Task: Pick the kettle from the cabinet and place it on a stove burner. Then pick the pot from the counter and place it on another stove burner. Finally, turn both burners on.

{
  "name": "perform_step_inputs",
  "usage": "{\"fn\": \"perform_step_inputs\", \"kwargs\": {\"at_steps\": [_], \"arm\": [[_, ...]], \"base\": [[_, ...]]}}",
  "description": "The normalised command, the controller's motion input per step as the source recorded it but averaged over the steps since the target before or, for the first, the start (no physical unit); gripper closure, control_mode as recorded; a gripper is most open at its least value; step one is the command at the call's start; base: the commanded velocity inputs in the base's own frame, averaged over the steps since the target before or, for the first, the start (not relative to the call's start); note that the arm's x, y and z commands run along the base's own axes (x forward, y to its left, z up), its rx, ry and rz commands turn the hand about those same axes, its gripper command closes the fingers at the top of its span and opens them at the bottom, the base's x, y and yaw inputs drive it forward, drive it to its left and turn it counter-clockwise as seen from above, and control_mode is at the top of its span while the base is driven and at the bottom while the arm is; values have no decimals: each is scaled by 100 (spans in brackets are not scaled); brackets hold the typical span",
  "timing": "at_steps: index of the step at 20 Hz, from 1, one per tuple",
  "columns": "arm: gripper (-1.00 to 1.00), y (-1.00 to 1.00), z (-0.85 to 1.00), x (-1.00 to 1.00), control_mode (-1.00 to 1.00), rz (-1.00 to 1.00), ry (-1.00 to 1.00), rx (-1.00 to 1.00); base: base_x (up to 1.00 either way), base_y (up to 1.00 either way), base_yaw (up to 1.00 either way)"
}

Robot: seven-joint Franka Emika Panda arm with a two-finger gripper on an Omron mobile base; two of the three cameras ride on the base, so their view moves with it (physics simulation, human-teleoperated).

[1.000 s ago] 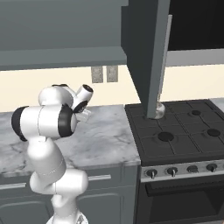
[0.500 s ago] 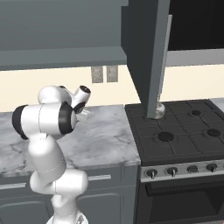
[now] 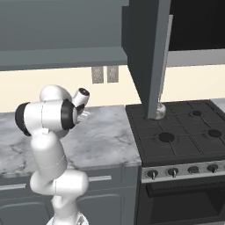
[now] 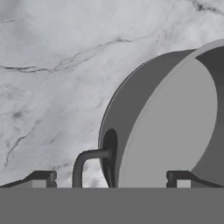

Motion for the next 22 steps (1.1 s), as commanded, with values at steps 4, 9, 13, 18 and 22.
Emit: {"fn": "perform_step_inputs", "kwargs": {"at_steps": [4,9,13,18,22], "arm": [[-100,-21,-35,20,-100,8,-12,0],[-100,-11,-28,9,-100,9,-9,0],[-100,-1,-23,2,-100,9,-6,0],[-100,0,-27,1,-100,9,-5,1],[-100,-1,-33,2,-100,10,-3,1]], "base": [[0,0,0],[0,0,0],[0,0,0],[0,0,0],[0,0,0]]}}
